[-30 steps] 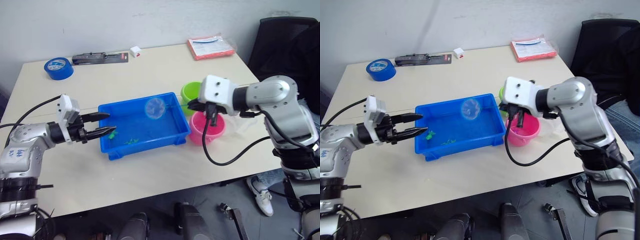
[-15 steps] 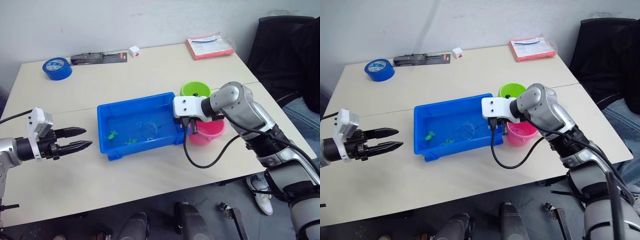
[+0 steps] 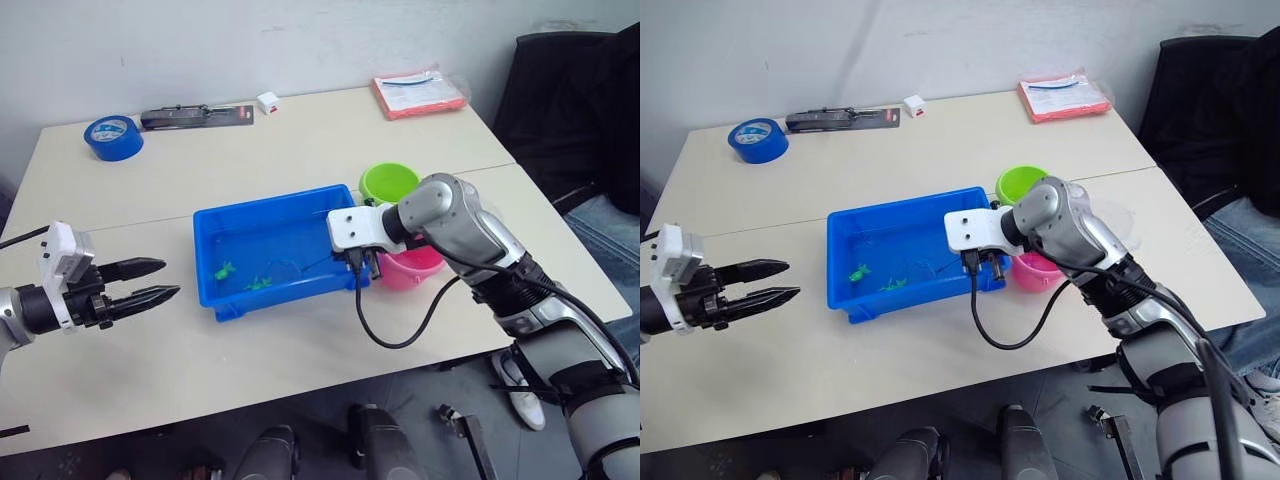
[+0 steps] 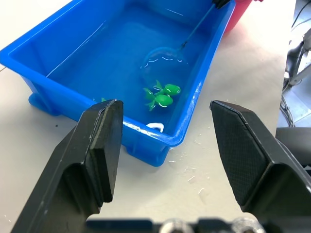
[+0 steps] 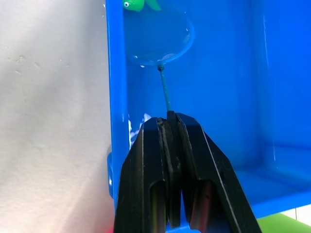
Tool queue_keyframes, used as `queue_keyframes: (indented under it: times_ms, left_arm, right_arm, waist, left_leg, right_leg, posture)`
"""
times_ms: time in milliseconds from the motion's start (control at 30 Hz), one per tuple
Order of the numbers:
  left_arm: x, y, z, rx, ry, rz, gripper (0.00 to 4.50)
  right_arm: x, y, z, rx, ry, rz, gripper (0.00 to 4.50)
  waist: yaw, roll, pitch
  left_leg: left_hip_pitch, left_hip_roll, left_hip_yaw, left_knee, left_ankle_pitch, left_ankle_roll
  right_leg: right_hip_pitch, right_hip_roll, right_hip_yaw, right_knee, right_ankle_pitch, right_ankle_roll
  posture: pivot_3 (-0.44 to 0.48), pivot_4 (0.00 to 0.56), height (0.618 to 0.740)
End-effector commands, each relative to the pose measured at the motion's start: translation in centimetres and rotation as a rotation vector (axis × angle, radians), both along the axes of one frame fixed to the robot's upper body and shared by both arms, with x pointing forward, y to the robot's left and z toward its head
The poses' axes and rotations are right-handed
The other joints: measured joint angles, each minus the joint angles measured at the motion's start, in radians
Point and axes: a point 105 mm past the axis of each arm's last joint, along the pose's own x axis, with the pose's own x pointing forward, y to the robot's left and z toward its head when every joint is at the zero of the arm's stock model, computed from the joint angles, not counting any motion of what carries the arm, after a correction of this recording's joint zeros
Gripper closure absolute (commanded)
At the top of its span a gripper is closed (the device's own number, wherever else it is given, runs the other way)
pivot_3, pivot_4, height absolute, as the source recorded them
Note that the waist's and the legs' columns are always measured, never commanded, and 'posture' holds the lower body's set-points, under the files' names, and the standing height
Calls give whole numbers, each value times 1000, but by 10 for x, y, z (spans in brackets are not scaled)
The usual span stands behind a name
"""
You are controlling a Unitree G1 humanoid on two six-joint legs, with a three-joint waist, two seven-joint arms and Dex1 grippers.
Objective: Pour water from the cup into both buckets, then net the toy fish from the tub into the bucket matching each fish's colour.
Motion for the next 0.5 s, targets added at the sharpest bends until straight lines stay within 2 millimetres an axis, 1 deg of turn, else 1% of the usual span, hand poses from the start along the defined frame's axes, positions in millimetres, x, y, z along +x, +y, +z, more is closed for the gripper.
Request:
queue_keyframes:
  times_ms: [33,267,400,500]
  left_arm:
    - [-4,-1,13,-8,-51,0,1399]
    - [-7,-2,12,-6,-55,14,1399]
    - [-6,-2,12,-1,-61,19,1399]
    - [-5,-3,12,-2,-64,18,1399]
  right_arm:
    - [-4,7,2,0,-9,23,3720]
    - [-7,16,4,67,88,-11,3720]
    - [-8,21,15,146,195,-83,3720]
    - [-8,22,19,164,217,-106,3720]
  waist:
    - [0,0,0]
    - [-1,0,0]
    - [-1,0,0]
    - [0,0,0]
  left_leg:
    - [0,0,0,0,0,0]
    - [0,0,0,0,0,0]
    - [0,0,0,0,0,0]
    - [0,0,0,-1,0,0]
  right_leg:
    - [0,0,0,0,0,0]
    - [0,0,0,0,0,0]
    - [0,0,0,0,0,0]
    - [0,0,0,0,0,0]
  posture:
    - [0,150,740]
    - [0,150,740]
    - [0,150,740]
    - [0,150,740]
